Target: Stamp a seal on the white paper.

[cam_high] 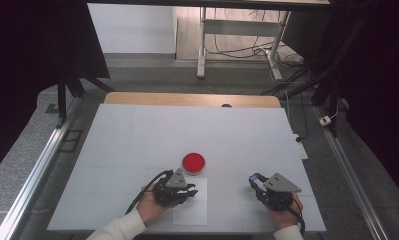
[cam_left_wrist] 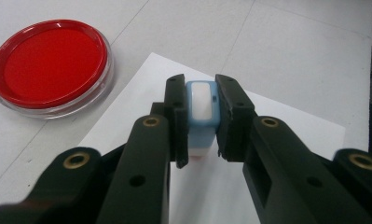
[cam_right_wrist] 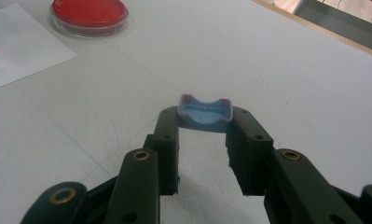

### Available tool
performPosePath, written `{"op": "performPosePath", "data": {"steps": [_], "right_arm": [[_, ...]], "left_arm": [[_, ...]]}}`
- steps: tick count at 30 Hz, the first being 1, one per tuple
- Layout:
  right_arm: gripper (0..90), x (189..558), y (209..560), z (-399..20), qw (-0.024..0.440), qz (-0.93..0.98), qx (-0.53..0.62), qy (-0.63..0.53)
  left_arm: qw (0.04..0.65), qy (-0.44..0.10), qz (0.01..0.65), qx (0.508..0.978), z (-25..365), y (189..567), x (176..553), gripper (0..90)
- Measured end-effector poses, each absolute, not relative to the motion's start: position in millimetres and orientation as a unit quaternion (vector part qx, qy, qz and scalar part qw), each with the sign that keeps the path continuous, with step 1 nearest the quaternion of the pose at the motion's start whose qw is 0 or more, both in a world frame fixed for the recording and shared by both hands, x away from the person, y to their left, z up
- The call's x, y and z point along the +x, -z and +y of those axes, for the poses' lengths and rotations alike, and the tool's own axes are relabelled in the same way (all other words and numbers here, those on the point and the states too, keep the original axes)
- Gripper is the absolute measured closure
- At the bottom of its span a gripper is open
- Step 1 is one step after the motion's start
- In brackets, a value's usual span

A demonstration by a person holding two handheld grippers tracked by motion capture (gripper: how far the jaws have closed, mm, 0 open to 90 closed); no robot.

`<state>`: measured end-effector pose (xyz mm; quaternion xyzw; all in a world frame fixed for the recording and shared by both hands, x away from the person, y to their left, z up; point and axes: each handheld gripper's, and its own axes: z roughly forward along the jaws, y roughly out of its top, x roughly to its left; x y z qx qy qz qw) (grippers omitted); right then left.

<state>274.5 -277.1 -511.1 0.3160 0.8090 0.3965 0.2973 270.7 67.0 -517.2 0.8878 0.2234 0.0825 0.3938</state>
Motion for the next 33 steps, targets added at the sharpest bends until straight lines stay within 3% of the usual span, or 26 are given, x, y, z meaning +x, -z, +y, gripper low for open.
{"op": "performPosePath", "data": {"steps": [33], "right_arm": [[65.0, 273.8, 509.7, -277.6, 0.299, 0.808, 0.315, -0.399]], "left_arm": [[0.391, -0.097, 0.225, 0.887, 65.3, 518.1, 266.5, 75.8]]}}
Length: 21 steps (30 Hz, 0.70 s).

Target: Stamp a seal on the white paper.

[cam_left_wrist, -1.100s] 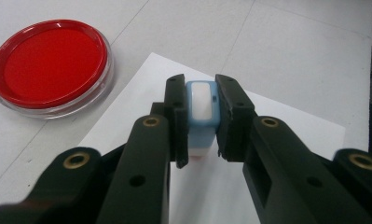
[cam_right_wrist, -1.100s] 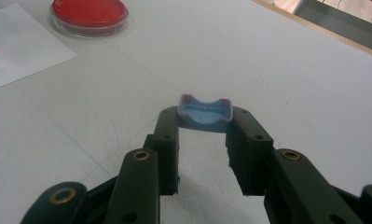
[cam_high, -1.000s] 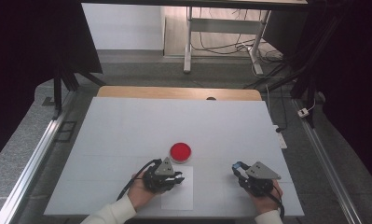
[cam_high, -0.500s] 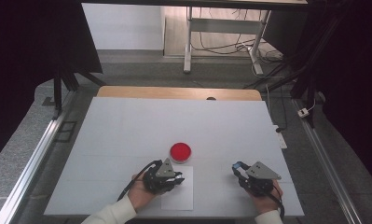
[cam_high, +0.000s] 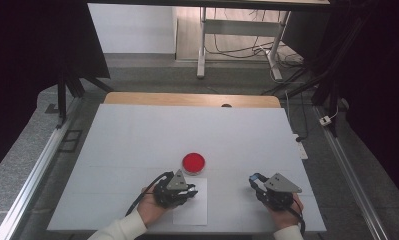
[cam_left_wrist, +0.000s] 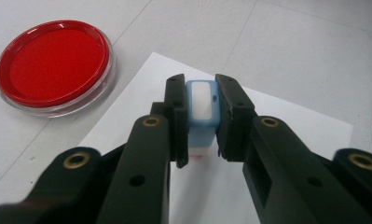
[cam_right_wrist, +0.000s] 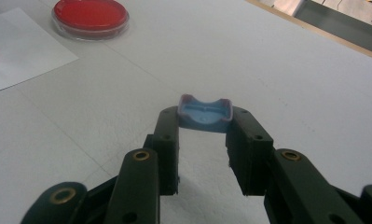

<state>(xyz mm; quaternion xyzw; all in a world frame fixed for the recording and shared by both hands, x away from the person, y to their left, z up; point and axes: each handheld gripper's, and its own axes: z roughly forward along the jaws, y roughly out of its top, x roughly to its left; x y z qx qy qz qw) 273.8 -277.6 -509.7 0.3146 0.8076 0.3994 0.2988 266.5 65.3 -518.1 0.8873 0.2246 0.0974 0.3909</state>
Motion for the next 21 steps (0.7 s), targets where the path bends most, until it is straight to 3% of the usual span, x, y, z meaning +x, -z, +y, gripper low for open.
{"op": "performPosePath", "data": {"steps": [21], "right_arm": [[65.0, 274.1, 509.6, -278.7, 0.299, 0.806, 0.317, -0.4]], "left_arm": [[0.397, -0.094, 0.226, 0.885, 67.3, 512.5, 266.7, 75.4]]}}
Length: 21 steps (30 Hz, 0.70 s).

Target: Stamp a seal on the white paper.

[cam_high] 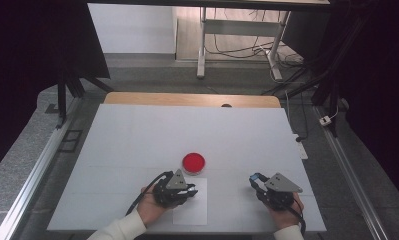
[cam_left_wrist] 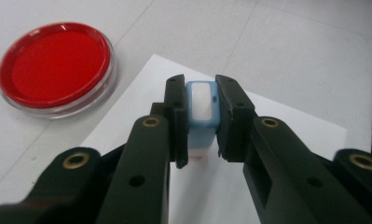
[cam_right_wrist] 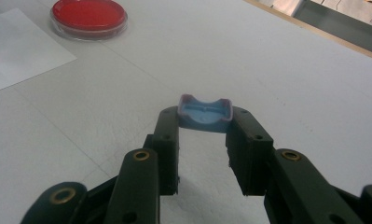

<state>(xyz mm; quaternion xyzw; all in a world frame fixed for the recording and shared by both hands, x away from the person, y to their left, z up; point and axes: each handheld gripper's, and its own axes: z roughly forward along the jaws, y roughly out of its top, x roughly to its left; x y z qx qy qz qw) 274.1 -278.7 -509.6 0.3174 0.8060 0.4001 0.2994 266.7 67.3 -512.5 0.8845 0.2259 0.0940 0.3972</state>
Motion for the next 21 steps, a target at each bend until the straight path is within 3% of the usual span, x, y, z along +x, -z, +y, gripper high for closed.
{"op": "performPosePath", "data": {"steps": [21], "right_arm": [[65.0, 274.8, 509.6, -279.3, 0.3, 0.806, 0.316, -0.401]], "left_arm": [[0.473, -0.074, 0.257, 0.839, 91.8, 483.5, 273.5, 74.9]]}}
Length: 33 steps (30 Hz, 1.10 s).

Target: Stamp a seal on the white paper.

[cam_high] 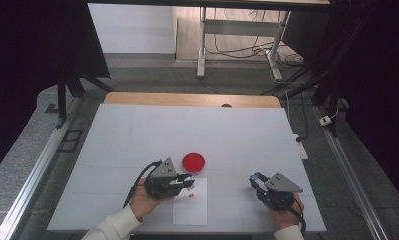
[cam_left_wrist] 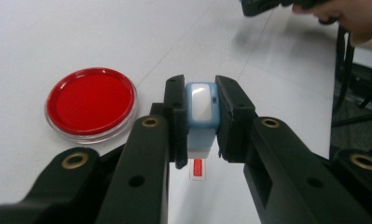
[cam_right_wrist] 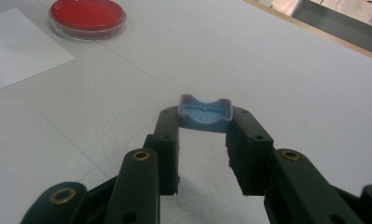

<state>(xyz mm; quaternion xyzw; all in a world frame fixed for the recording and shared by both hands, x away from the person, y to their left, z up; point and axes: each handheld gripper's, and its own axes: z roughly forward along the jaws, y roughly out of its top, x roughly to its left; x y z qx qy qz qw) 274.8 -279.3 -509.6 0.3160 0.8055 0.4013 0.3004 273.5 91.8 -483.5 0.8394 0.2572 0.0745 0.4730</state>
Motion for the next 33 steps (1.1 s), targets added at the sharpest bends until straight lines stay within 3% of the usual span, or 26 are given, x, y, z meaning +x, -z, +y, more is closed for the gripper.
{"op": "performPosePath", "data": {"steps": [16, 33], "right_arm": [[64.9, 274.9, 509.5, -279.0, 0.302, 0.807, 0.315, -0.398], [64.8, 275.0, 509.8, -278.1, 0.302, 0.808, 0.315, -0.396]], "left_arm": [[0.523, -0.074, 0.277, 0.802, 114.3, 459.3, 279.2, 74.8], [0.532, -0.073, 0.29, 0.792, 122.4, 454.8, 284.6, 74.8]]}}
